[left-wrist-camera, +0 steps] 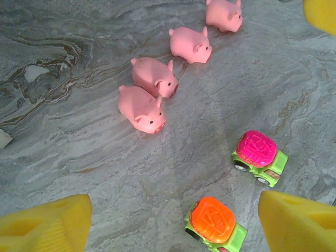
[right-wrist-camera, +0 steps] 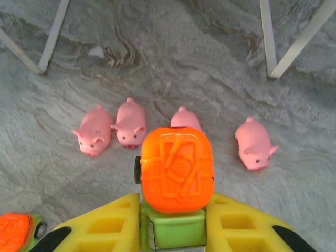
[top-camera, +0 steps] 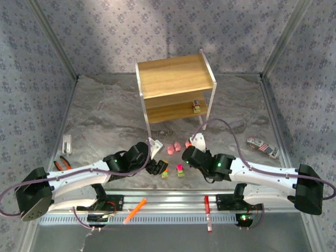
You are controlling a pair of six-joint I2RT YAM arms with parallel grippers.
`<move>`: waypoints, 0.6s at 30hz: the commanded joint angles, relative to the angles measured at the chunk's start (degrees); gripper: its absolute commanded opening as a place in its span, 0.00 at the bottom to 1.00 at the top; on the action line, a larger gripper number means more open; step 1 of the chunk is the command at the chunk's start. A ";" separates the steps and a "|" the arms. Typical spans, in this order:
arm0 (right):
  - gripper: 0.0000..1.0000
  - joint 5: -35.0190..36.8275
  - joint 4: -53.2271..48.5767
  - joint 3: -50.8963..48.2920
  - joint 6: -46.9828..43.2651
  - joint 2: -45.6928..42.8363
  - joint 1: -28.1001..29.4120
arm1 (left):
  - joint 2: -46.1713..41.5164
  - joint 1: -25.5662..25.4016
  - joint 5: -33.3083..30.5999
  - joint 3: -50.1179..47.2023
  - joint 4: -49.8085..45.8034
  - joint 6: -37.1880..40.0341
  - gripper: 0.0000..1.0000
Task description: Place and organize the plastic toys onto the shelf
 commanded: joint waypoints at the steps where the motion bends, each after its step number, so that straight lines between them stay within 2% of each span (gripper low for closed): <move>1: 0.27 -0.99 -1.02 3.31 -5.20 0.75 -1.79 | -2.44 -0.46 0.37 -0.92 2.54 1.22 0.83; 18: 0.27 -4.57 0.13 14.13 -14.77 5.58 -10.04 | -5.73 -0.46 -1.65 -2.23 2.75 1.49 0.82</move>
